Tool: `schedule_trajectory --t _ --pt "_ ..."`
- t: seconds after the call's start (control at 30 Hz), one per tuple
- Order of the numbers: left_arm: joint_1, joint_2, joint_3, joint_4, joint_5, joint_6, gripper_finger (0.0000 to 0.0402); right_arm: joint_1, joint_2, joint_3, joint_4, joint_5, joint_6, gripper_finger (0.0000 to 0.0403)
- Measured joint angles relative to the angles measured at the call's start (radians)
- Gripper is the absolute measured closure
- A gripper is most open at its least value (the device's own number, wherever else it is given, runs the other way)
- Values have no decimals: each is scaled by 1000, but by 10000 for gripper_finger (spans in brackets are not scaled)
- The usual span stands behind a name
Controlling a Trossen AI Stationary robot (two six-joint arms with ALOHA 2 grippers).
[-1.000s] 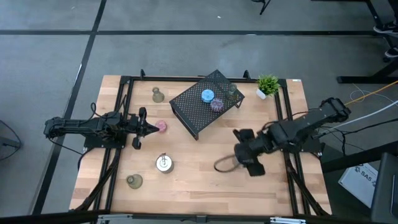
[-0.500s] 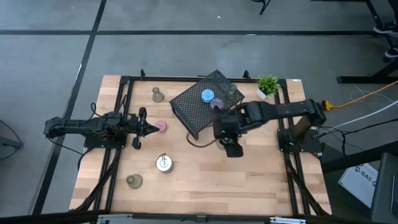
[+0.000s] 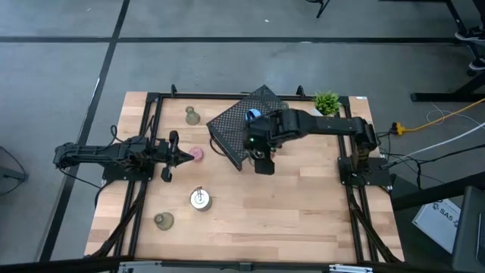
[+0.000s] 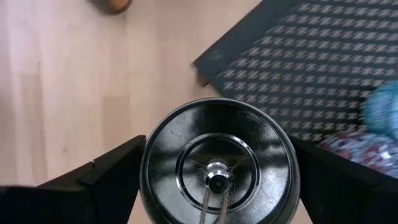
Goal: Pick & Place candle stick holders
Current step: Put the brown large scented candle on the shelf
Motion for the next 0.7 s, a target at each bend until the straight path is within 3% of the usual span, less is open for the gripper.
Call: schedule_trajectory --t 0.7 --pt "0 0 0 0 0 0 395 -145 3 3 224 2 32 43"
